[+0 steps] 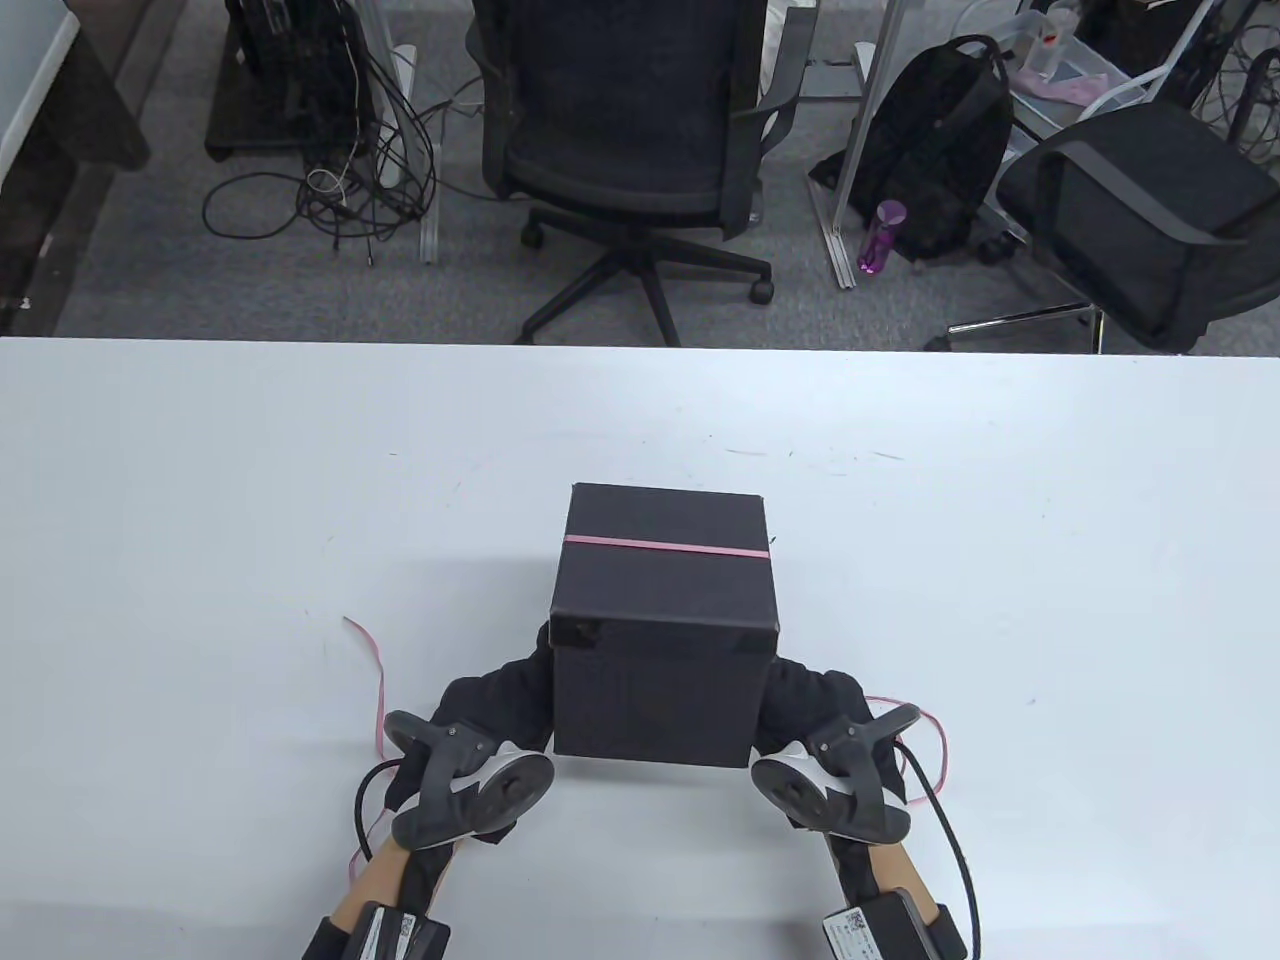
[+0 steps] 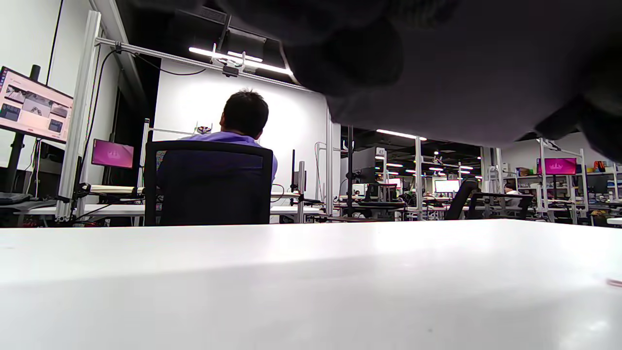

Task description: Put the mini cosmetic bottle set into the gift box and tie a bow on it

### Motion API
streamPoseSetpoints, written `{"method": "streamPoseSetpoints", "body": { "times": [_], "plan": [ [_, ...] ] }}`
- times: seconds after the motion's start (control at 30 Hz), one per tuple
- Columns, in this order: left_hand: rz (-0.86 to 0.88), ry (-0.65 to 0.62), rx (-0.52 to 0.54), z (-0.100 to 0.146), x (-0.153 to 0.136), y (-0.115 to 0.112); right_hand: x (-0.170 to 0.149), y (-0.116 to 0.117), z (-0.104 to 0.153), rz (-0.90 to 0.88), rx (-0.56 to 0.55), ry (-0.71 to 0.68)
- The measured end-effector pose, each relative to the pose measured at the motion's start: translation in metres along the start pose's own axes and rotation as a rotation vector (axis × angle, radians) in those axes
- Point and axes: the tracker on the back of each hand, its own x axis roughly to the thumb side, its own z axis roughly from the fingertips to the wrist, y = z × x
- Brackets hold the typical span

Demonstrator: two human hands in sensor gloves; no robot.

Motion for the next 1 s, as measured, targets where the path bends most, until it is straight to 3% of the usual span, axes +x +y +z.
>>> {"method": "streamPoseSetpoints", "body": {
  "times": [0.1,0.27,0.5,0.6,0.8,1.0],
  "plan": [
    [0.036,-0.003,0.011,0.000,-0.005,0.005,-0.004,-0.005,-0.001,-0.065,-0.029,0.001],
    [0.230,-0.001,0.080,0.000,-0.007,0.015,-0.015,-0.010,0.000,-0.335,-0.087,0.057],
    [0.598,0.148,0.109,0.000,-0.017,0.027,-0.017,-0.015,-0.003,-0.570,-0.110,0.172],
    [0.759,0.238,0.053,-0.001,-0.024,0.028,-0.017,-0.014,-0.005,-0.703,-0.099,0.229],
    [1.020,0.424,-0.120,0.001,-0.034,0.013,-0.020,-0.004,-0.005,-0.972,0.087,0.343],
    [0.995,0.453,-0.252,0.000,-0.034,0.002,-0.024,0.002,-0.003,-0.948,0.205,0.370]
  ]
}}
